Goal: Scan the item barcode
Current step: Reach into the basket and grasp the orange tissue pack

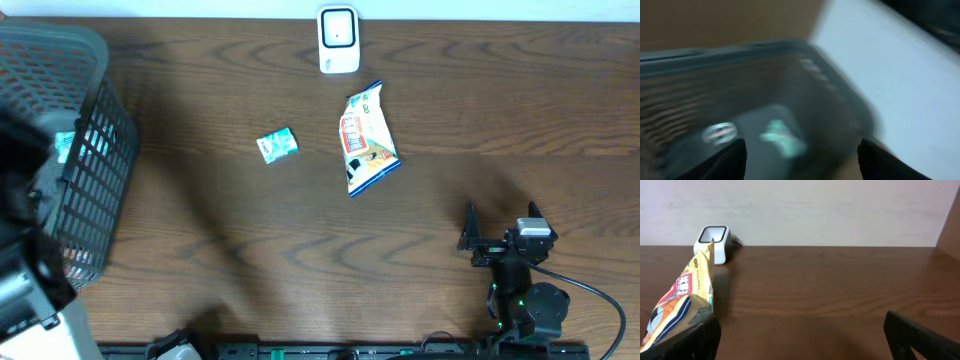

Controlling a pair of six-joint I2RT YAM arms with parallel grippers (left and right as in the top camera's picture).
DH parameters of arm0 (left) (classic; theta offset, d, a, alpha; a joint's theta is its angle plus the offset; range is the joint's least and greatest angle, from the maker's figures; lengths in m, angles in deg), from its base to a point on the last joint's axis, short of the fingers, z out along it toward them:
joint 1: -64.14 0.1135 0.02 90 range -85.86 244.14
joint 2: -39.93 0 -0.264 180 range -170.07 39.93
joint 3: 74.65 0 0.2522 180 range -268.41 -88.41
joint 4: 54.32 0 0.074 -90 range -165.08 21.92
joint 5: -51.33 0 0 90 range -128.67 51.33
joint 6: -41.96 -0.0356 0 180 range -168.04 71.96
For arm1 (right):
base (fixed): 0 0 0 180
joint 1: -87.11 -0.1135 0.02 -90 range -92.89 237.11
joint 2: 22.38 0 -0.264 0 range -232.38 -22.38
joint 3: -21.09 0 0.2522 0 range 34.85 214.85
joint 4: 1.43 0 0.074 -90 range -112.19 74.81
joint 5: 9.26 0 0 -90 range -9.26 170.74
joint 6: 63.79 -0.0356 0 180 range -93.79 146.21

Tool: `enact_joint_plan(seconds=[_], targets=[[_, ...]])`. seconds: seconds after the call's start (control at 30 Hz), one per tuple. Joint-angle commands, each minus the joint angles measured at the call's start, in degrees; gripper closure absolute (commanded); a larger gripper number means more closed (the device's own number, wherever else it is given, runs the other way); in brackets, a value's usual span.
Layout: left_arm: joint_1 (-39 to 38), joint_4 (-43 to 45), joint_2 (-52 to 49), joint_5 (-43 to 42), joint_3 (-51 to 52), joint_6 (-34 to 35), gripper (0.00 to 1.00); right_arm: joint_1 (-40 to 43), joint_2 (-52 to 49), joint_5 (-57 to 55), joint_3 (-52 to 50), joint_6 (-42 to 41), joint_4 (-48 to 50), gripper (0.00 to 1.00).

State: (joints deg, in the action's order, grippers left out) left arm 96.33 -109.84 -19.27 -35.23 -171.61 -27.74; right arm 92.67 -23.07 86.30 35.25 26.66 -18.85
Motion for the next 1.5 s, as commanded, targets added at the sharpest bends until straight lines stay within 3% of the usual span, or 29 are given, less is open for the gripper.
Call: enact_joint_plan(seconds=[0.0,0.17,0.23,0.63,0.67,0.7,0.97,1.07,1.2,1.47], targets=[[9.1,-4.0,-2.3,3.5,-0.2,-1.1,0.3,0.5,0.3,0.0,-0.1,-0.6,-0.3,0.01],[17.7,-8.2,-9.5,3.5,-0.2,0.0,0.28,0.5,0.3,0.0,-0.1,-0.6,-0.3,0.01],[19.0,-11.1,-14.5,3.5,-0.2,0.4,0.21,0.5,0.3,0.0,-0.1,-0.6,-0.3,0.01],[18.9,-20.6,-31.8,3.2,0.0,2.0,0.14,0.5,0.3,0.0,-0.1,-0.6,-0.3,0.01],[18.9,-21.2,-32.4,3.0,0.0,2.3,0.06,0.5,0.3,0.0,-0.1,-0.6,-0.3,0.01],[18.9,-22.2,-33.0,2.4,0.0,2.7,0.05,0.5,0.3,0.0,-0.1,-0.6,-0.3,0.01],[18.9,-24.9,-34.1,-3.0,3.0,3.5,0.04,0.5,0.3,0.0,-0.1,-0.6,-0.3,0.01],[18.9,-24.8,-34.1,-3.0,3.0,7.0,0.0,0.5,0.3,0.0,-0.1,-0.6,-0.3,0.01],[18.9,-25.9,-34.1,-4.6,3.0,10.5,0.03,0.5,0.3,0.0,-0.1,-0.6,-0.3,0.01],[18.9,-27.4,-34.1,-6.8,3.5,8.4,0.02,0.5,0.3,0.0,-0.1,-0.6,-0.3,0.01]])
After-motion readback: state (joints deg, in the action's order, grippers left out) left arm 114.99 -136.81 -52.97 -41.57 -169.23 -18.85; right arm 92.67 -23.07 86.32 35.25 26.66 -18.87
